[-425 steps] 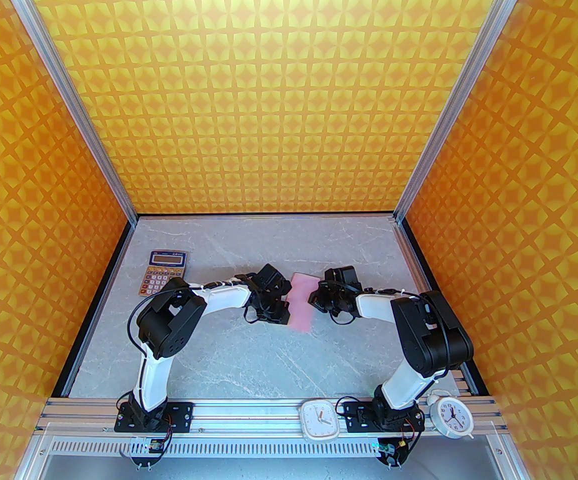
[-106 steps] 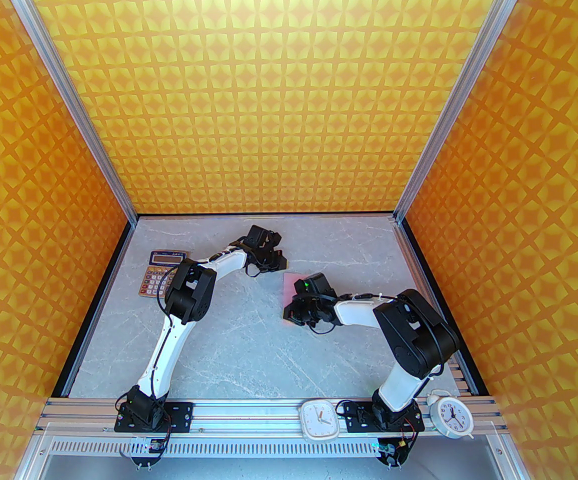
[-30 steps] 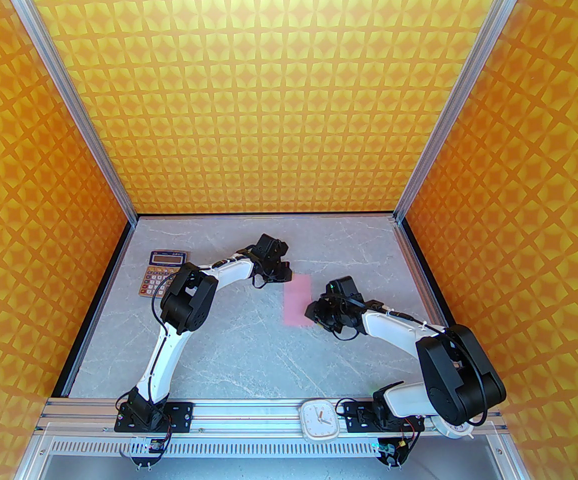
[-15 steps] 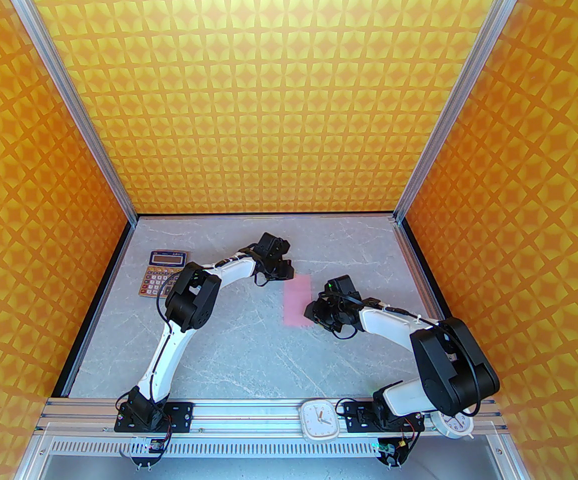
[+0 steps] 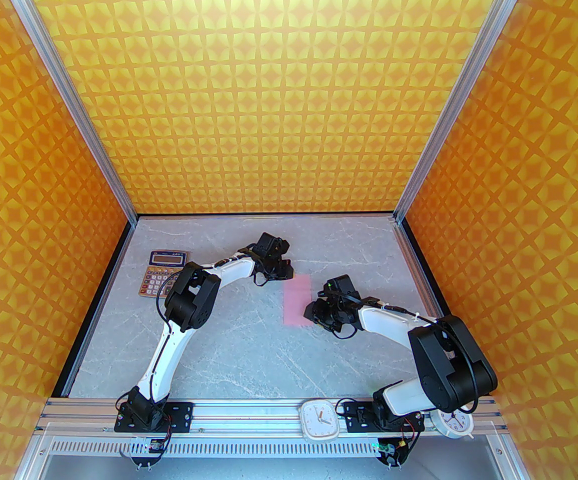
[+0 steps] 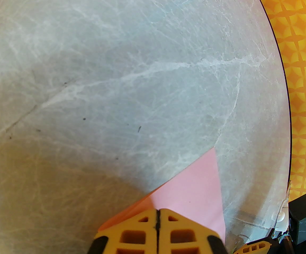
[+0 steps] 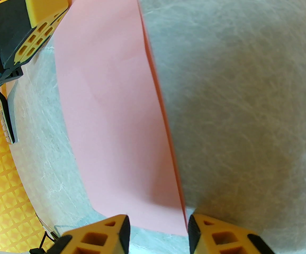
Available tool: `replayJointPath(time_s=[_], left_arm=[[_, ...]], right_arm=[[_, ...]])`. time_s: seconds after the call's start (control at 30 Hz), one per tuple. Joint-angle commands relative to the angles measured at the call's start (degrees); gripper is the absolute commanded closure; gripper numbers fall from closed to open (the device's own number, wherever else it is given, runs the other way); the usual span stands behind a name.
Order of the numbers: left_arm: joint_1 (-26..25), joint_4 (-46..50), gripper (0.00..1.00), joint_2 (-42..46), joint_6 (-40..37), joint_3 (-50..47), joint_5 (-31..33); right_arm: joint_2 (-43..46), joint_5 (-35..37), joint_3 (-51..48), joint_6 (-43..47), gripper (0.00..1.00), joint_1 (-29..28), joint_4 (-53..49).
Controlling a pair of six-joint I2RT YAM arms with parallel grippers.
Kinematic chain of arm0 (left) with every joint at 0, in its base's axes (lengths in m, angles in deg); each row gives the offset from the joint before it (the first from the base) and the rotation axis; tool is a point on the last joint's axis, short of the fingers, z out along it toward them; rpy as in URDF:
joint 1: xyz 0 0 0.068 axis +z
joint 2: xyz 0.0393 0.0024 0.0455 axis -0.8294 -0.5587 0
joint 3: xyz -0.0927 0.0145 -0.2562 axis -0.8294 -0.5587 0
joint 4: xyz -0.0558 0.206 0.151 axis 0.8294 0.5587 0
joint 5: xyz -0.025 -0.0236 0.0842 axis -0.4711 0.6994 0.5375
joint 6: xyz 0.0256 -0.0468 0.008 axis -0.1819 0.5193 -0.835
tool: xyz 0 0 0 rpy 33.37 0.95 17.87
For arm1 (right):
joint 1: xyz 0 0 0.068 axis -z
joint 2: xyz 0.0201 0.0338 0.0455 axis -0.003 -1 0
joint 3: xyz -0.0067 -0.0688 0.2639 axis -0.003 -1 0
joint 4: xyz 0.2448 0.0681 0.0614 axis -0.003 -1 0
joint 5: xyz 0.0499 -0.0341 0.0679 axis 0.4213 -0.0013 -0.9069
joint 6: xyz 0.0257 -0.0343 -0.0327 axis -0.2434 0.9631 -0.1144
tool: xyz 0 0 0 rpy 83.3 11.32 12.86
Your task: Fold a paper plane with a square sheet of paper (fold left side to right side)
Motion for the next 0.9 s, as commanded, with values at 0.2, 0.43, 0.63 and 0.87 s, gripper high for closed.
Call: replayJointPath(time_s=[0.2, 0.43, 0.63, 0.87], left_arm=[[-0.8, 2.8, 0.96, -0.8, -0.7, -2.3, 1.0], [-0.8, 2.9, 0.96, -0.8, -0.7, -2.6, 0.9], [-0.9, 2.8, 0.96, -0.9, -0.6, -2.6, 0.9], [-0.9, 2.6, 0.96, -0.9, -0.4, -2.6, 0.9]], right_arm=[[0.3, -2.5, 0.7, -0.3, 0.59, -0.1, 2.1], [0.2, 1.5, 1.5, 2.1, 0.59, -0.1, -2.2], [-1.3, 1.6, 1.5, 2.9, 0.59, -0.2, -2.9], [-2.9, -0.8, 1.9, 2.0, 0.59, -0.9, -0.7]])
